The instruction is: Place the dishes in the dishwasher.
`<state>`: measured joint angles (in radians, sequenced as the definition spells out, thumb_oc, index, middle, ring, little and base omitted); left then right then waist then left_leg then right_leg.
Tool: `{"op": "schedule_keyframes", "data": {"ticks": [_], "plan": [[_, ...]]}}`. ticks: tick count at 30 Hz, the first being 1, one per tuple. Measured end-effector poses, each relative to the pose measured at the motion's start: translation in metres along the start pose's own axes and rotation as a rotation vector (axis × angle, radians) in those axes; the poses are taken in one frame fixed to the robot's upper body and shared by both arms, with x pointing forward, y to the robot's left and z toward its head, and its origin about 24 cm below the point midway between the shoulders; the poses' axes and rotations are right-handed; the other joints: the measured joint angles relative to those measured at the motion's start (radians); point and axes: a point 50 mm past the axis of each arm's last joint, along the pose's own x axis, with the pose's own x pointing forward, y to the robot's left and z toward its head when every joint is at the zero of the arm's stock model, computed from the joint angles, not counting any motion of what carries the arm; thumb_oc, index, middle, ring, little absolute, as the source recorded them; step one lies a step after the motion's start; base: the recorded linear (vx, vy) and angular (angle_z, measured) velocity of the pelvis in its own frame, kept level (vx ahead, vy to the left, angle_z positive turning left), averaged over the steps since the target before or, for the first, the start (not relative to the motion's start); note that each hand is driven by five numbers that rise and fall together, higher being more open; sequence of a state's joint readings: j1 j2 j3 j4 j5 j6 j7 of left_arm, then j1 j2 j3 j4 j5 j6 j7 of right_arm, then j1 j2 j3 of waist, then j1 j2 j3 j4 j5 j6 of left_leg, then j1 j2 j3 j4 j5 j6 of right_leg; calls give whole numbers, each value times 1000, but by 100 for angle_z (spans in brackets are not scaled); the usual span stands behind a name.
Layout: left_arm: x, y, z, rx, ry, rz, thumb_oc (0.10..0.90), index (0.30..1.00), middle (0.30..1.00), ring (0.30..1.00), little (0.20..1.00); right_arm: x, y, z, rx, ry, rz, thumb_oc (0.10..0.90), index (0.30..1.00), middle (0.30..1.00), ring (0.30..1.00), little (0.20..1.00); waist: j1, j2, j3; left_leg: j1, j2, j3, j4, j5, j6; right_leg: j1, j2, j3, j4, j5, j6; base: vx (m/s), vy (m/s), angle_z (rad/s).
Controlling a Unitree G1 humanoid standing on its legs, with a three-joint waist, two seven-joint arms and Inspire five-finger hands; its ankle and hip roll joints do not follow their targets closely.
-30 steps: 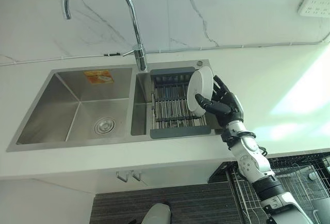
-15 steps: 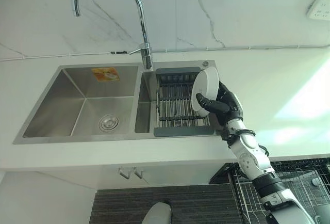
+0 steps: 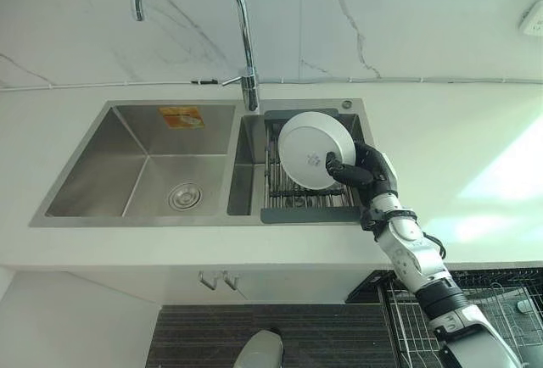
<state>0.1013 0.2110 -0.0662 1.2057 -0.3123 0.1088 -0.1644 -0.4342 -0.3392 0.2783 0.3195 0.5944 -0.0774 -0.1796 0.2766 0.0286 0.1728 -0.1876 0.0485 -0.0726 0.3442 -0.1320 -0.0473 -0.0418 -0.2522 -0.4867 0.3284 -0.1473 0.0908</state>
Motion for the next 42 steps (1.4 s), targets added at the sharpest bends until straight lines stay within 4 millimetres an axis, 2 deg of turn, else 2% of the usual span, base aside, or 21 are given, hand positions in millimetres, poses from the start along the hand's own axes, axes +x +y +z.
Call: {"op": "schedule_keyframes", "data": {"ticks": [5,9,12,13,17,19,22,24,28,31,36,37,40,42], "plan": [[0,2,1,-28,-9,8,800,900,900,900,900,-1,1,1,1,-24,-8,400,300,300,300,300,-3,0,0,0,1,1,0,0,0,-2,1,1,-1,0,0,-31,-37,-1],[0,2,0,-29,-6,9,800,900,900,900,900,-2,6,9,41,-103,9,400,300,300,300,300,-32,-2,1,8,5,13,-2,0,0,-10,1,13,-3,0,0,-50,-49,-9],[0,2,3,-26,-12,8,800,900,900,900,900,-16,13,51,78,-349,74,400,300,300,300,300,-87,-6,2,32,24,58,-21,-1,-1,-21,10,48,-11,5,-5,-73,-70,-42],[-1,4,-3,-29,6,16,800,900,900,900,900,-19,16,63,88,-405,94,400,300,300,300,300,-105,-8,1,35,25,65,-25,-1,-2,-21,13,61,-12,4,-4,-24,-31,-36],[-1,6,-9,-17,43,27,800,900,900,900,900,-34,9,107,110,-633,65,400,300,300,300,300,-159,-16,-3,73,43,122,-43,-5,-4,-41,31,121,-11,8,-7,-22,-41,-41],[-1,8,-9,18,61,39,800,900,900,900,900,-46,-1,127,105,-744,11,400,300,300,300,300,-204,-20,-5,96,53,158,-60,-4,-6,-56,44,166,-12,15,-11,-4,-51,-65],[-2,10,-17,80,97,47,800,900,900,900,900,-59,-22,133,87,-806,-100,400,300,300,300,300,-248,-21,-9,127,61,203,-83,-6,-9,-66,54,208,-11,16,-12,11,-26,-52],[-1,7,-15,114,100,44,800,900,900,900,900,-66,-39,137,101,-843,-206,400,300,300,300,300,-278,-17,-13,137,66,234,-91,-7,-10,-88,70,236,-11,24,-14,22,-2,-50],[-2,8,-21,136,134,47,800,900,900,900,900,-88,-78,133,96,-858,-430,400,300,300,300,300,-326,-11,-17,158,72,282,-106,-7,-11,-109,86,289,-10,36,-18,17,11,-42],[-3,8,-25,133,151,49,800,900,900,900,900,-101,-93,120,69,-811,-511,400,300,300,300,300,-352,-8,-19,160,74,301,-108,-8,-11,-123,90,314,-12,43,-15,23,19,-23],[-3,7,-31,83,148,49,800,900,900,900,900,-120,-112,104,-17,-745,-611,400,300,300,300,300,-354,-6,-24,157,74,312,-105,-10,-7,-125,90,330,-15,49,-4,2,9,-7],[-4,8,-34,58,143,52,800,900,900,900,900,-122,-116,98,-35,-716,-627,400,300,300,300,300,-358,-10,-25,154,73,313,-104,-11,-5,-127,89,331,-16,50,-3,-42,-4,3],[-5,12,-38,22,143,74,800,900,900,900,900,-131,-135,63,-99,-539,-670,400,300,300,300,300,-357,-28,-37,150,74,311,-103,-16,2,-128,86,331,-16,50,-3,-48,-11,4],[-6,12,-38,19,134,73,800,900,900,900,900,-138,-143,41,-113,-437,-689,400,300,300,300,300,-360,-30,-38,136,74,308,-94,-16,2,-136,82,331,-16,51,-2,-39,-4,2]]}}
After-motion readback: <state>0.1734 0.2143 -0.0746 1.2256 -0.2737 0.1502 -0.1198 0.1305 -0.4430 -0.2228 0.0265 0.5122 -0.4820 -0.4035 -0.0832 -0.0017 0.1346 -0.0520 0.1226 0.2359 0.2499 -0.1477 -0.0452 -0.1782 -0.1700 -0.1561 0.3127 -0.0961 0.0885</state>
